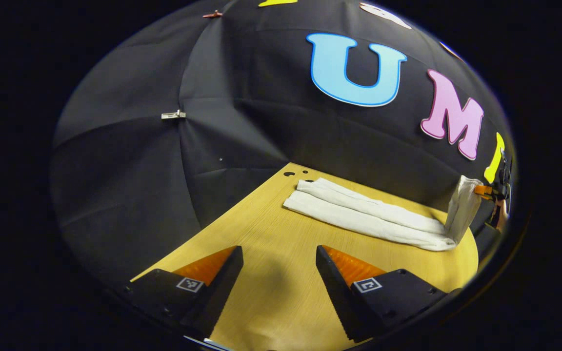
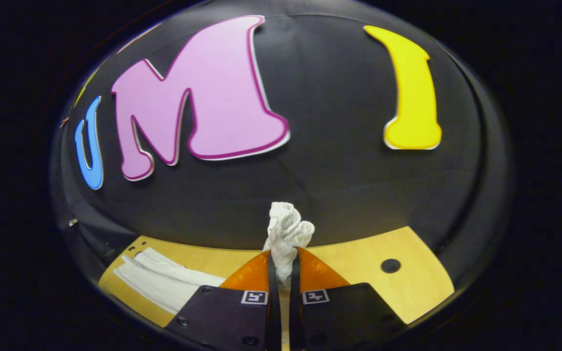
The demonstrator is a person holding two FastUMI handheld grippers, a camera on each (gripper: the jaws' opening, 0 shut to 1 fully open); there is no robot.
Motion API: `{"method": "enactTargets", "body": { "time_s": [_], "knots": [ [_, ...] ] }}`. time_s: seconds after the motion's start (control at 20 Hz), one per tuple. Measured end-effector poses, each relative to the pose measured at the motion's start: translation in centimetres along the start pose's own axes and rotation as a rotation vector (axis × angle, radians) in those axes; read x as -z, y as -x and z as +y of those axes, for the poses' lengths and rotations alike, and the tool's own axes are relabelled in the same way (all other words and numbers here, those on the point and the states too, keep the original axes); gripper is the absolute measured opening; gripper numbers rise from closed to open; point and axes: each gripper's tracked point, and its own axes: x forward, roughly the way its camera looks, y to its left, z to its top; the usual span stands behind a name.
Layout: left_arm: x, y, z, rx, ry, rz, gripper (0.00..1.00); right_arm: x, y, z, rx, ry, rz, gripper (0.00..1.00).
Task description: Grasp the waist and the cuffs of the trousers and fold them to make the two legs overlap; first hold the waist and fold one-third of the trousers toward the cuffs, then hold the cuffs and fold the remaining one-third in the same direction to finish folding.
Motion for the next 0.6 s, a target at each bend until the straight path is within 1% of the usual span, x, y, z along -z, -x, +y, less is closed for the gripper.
{"method": "enactTargets", "body": {
  "time_s": [0.1,0.2,0.35,0.4,0.45,0.5,0.55,0.6],
  "knots": [
    [-0.4,-1.2,0.1,-0.002,0.047,-0.025,0.96,1.6,-0.5,3.7,-0.043,-0.014,0.015,0.11],
    [-0.9,-2.5,0.1,0.004,0.099,-0.046,0.96,4.0,-0.9,6.4,-0.091,-0.011,0.039,0.11],
    [-1.8,-4.8,-1.1,0.036,0.181,-0.072,0.96,8.4,-1.4,11.6,-0.2,-0.025,0.096,0.1],
    [-2.3,-5.3,-2.1,0.063,0.19,-0.088,0.92,9.8,-1.5,12.6,-0.223,-0.027,0.115,0.11],
    [-2.7,-6.5,-2.8,0.094,0.189,-0.094,0.96,11.5,-1.6,13.4,-0.236,-0.016,0.138,0.11],
    [-2.7,-7.6,-3.8,0.121,0.183,-0.082,0.96,12.7,-1.6,13.9,-0.244,-0.003,0.152,0.11],
    [-2.7,-8.6,-4.2,0.129,0.176,-0.074,0.96,13.9,-1.7,14.7,-0.257,0.014,0.163,0.13],
    [-2.9,-10.2,-4.3,0.125,0.167,-0.079,0.91,14.7,-1.3,15.5,-0.275,0.021,0.17,0.13]
  ]
}}
